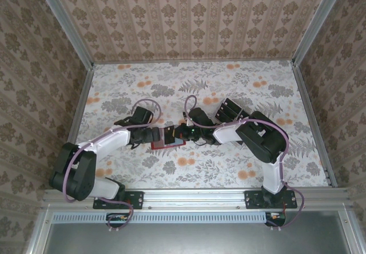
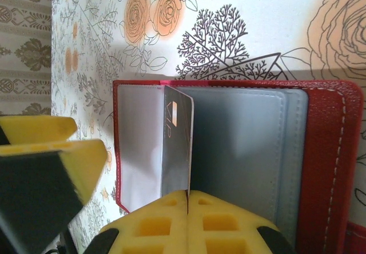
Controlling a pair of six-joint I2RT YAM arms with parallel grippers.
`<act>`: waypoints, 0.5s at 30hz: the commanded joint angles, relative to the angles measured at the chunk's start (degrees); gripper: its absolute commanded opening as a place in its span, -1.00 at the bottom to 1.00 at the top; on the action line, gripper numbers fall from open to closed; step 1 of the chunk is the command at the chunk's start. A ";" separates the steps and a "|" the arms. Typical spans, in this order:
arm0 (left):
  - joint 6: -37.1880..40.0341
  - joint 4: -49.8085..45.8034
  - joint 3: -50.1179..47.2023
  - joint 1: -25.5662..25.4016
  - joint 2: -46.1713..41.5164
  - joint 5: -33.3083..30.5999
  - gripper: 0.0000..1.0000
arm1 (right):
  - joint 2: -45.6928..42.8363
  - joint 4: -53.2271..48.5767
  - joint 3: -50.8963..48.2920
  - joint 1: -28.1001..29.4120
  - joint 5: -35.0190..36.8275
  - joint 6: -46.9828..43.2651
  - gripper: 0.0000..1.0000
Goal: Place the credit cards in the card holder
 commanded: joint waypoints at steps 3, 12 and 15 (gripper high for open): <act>0.66 -1.67 0.83 0.55 -0.18 -0.46 0.99 | 1.05 -2.24 -0.09 0.34 -0.79 0.16 -1.00; -0.71 0.20 -1.75 0.52 0.97 0.56 1.00 | -0.70 -3.68 -1.81 0.34 -0.09 0.76 -1.00; -0.66 0.17 -1.92 0.53 1.07 0.45 0.99 | -0.93 -4.40 -1.73 0.33 -0.01 0.97 -1.00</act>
